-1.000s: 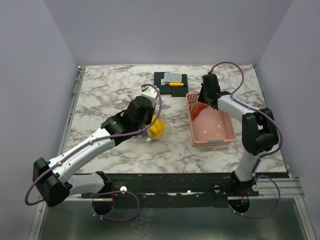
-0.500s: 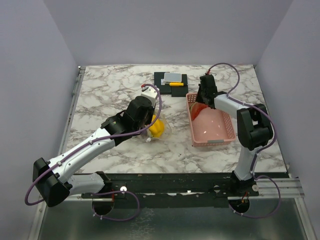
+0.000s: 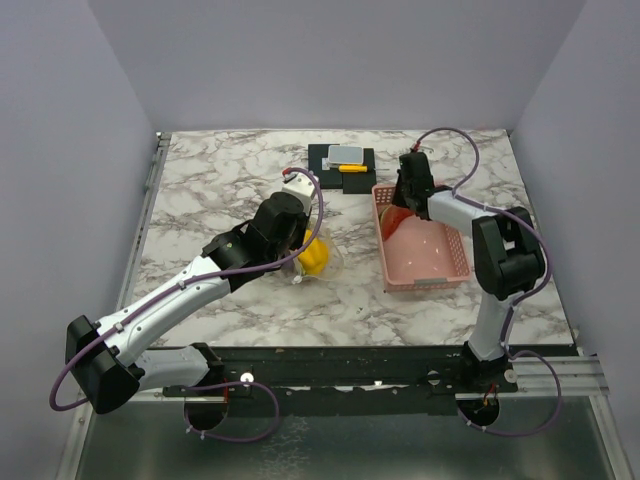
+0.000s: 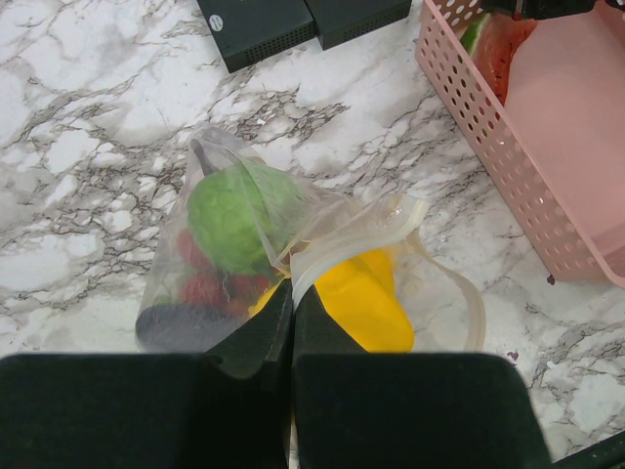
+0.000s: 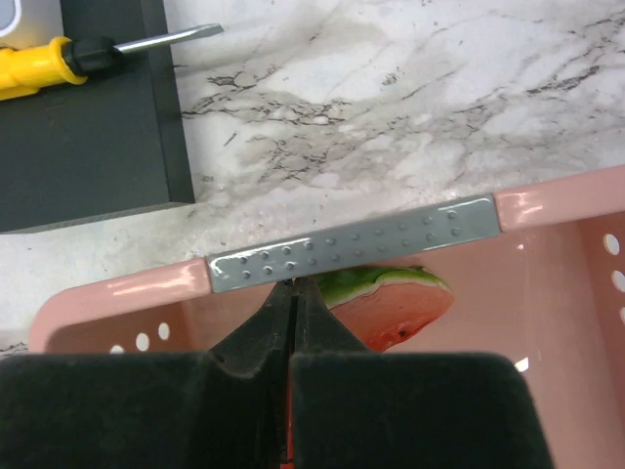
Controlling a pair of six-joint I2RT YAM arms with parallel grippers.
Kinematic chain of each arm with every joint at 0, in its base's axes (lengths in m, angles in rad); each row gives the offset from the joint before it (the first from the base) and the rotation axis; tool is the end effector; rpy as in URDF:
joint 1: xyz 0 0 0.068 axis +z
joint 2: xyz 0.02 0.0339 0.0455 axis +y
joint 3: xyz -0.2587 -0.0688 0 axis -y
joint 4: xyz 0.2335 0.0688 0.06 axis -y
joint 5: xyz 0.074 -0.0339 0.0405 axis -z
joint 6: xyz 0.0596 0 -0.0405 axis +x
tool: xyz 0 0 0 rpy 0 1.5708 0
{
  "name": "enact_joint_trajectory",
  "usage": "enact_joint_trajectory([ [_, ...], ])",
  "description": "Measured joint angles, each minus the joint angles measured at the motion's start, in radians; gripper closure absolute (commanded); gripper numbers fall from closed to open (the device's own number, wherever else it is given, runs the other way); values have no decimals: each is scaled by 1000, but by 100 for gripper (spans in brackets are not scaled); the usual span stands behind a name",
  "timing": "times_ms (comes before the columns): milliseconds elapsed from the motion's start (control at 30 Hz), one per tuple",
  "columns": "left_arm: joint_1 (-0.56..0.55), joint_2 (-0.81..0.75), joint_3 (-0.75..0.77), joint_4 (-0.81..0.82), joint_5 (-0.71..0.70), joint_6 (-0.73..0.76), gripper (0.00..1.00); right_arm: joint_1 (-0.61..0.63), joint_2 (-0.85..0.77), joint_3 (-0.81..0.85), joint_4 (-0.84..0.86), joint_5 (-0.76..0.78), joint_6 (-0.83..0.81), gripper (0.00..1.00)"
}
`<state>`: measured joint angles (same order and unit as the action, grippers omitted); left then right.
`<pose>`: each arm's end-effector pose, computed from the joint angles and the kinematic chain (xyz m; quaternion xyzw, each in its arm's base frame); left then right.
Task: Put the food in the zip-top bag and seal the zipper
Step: Move the fake fruit to the bin.
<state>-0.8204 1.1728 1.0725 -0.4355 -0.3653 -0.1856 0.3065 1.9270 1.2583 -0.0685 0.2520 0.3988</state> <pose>0.1994 -0.1826 0.3221 0.1814 0.8400 -0.0962 0.5023 0.4127 0.1150 0.1697 0.0927 0.9038 0.0309 0.4166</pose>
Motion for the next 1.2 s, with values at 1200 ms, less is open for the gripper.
enact_joint_trajectory([
  [1200,0,-14,-3,0,1,0,100,0,-596,-473,-304,177,177,65],
])
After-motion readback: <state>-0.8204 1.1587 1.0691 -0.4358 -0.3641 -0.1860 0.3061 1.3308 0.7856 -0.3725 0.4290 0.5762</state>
